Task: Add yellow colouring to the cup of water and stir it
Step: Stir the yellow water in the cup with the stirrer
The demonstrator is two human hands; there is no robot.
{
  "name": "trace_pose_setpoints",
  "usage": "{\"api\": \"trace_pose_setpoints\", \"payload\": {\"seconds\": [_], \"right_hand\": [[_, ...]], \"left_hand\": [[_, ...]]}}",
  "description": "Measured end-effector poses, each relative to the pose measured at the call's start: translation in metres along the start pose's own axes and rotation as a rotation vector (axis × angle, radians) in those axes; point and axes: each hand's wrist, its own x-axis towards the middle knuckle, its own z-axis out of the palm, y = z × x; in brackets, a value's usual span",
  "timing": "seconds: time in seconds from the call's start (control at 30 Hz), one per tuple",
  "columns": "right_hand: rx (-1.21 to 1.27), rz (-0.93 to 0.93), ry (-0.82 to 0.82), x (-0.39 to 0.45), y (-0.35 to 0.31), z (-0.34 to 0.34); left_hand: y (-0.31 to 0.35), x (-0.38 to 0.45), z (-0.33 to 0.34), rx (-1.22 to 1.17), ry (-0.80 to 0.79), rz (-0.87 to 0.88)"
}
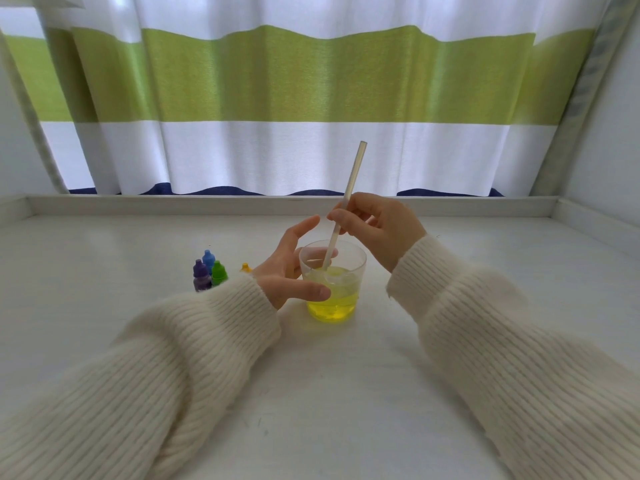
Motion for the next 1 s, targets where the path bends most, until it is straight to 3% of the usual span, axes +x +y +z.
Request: {"api": "trace_pose_setpoints", "payload": {"seconds": [0.3,1.0], "right_hand": [[-0.106,0.012,0.046,0.000,0.005,-0.003],[0.135,0.034,-0.045,-0.003,-0.007,0.001]], "left_hand": [[-0.004,0.001,-0.002,-0.008,0.006,0.004],[0.000,0.002,0.000,0.014,0.009,-0.005]]}}
